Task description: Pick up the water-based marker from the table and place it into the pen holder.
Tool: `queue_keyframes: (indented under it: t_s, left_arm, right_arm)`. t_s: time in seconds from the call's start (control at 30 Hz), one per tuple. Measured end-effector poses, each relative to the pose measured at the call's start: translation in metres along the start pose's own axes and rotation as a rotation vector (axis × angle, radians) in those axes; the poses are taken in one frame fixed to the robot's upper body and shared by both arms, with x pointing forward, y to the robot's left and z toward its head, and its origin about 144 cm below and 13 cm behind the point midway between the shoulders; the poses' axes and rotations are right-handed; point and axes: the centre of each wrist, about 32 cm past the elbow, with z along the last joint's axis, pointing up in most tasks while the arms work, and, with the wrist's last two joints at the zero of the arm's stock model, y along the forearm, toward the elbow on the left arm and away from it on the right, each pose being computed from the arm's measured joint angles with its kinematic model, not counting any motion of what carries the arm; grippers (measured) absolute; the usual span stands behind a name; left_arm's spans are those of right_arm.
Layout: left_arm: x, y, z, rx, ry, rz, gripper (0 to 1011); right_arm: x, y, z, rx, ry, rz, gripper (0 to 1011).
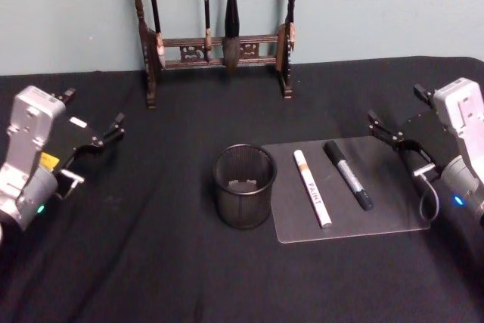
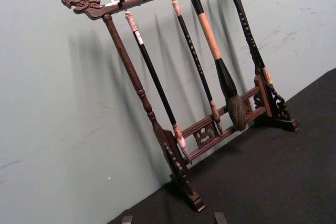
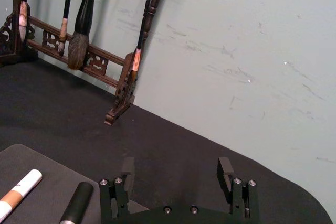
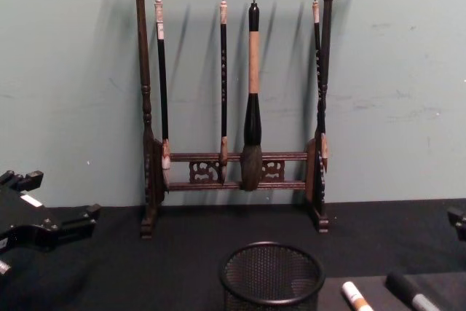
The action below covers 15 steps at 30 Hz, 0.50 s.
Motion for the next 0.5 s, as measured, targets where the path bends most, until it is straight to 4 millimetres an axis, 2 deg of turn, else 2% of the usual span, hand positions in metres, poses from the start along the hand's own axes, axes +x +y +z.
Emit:
queue_keyframes:
  t_s: [0.5]
  left_arm:
    - [0.0, 0.0, 0.0, 0.0, 0.0, 0.0, 1001]
  right_arm:
    - [0.0, 0.0, 0.0, 0.0, 0.0, 0.0, 1000]
